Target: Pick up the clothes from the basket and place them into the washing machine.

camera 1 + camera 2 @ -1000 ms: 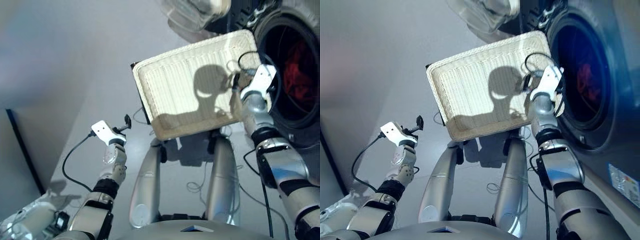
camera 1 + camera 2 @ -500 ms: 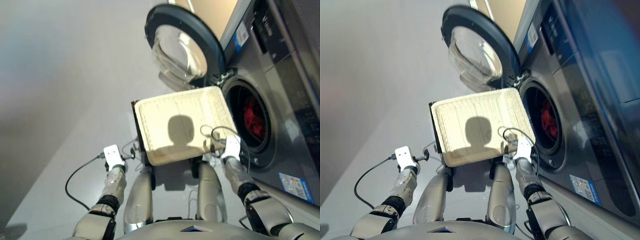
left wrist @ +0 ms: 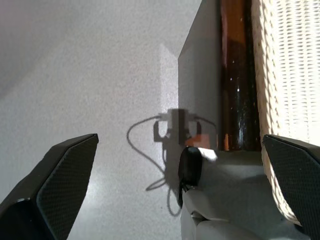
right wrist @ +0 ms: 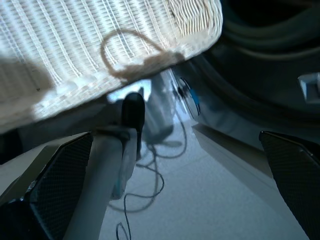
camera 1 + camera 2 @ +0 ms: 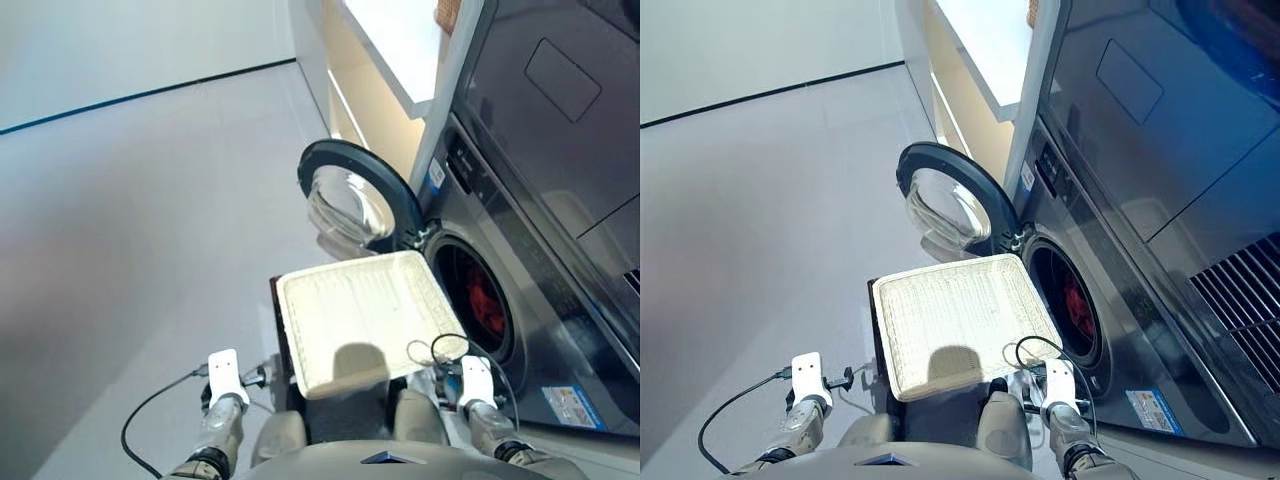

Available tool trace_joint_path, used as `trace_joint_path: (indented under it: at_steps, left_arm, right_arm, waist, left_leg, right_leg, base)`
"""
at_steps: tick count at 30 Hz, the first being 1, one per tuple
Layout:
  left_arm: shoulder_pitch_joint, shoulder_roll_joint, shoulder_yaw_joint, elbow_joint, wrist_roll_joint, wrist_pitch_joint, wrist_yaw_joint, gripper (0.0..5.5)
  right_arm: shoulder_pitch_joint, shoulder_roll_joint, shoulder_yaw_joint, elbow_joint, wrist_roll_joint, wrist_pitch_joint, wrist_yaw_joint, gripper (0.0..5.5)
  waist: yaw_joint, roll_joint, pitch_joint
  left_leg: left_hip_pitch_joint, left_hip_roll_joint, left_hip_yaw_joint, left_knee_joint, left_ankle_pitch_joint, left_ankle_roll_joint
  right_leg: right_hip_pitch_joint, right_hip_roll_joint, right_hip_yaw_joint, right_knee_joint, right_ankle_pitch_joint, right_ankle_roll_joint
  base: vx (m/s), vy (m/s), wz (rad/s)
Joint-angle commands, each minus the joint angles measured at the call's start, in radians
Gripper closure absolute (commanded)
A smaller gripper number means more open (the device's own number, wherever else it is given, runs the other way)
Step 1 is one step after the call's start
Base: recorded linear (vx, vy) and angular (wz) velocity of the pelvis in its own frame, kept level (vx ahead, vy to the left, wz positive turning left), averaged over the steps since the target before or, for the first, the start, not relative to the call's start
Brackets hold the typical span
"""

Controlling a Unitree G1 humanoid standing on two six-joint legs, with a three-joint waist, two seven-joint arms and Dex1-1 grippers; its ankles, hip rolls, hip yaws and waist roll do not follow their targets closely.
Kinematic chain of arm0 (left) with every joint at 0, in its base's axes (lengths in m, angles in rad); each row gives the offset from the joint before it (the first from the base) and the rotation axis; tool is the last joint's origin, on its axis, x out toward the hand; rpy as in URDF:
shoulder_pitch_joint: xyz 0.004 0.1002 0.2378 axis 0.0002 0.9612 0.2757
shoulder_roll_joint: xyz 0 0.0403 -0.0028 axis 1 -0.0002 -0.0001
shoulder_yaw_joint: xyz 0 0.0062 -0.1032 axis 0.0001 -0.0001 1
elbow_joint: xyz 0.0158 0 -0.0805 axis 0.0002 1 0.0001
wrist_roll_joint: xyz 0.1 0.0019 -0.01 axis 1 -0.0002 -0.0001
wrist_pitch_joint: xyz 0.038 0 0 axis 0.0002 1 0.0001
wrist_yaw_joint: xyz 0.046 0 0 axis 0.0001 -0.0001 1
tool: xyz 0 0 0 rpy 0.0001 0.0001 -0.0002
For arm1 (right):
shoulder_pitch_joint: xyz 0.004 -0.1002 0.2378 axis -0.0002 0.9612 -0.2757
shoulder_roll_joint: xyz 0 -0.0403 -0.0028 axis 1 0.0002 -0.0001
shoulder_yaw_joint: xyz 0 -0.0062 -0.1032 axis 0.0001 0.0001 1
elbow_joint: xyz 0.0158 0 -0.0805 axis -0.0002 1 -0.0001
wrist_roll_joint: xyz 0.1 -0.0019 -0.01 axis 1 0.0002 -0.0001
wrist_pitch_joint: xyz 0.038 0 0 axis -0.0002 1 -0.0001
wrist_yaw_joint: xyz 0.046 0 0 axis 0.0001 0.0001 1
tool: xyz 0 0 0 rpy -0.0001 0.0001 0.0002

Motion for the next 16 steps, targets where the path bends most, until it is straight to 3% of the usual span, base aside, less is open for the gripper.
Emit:
trace_joint_path:
  at_steps: [1,16]
  left_arm:
    - [-0.038,0.018,0.025,0.003,0.052,-0.009,-0.007,0.0]
    - [-0.03,0.004,0.014,0.01,0.055,0.003,-0.015,0.0]
  right_arm:
    - [-0.035,0.012,-0.016,0.008,-0.053,-0.01,0.003,0.0]
    - [-0.027,0.028,0.032,-0.02,-0.093,-0.009,-0.003,0.0]
  waist:
    - [0.006,-0.035,0.024]
    - [0.005,-0.036,0.0]
  left_leg:
    - [0.063,-0.001,0.011,0.033,-0.04,-0.022]
    - [0.11,0.0,0.007,0.047,-0.061,-0.013]
  right_leg:
    - [0.065,-0.016,-0.017,-0.175,0.192,0.078]
    - [0.132,-0.004,-0.019,-0.175,0.166,0.069]
  base:
    - [0.054,0.004,0.034]
    - [0.0,0.0,0.0]
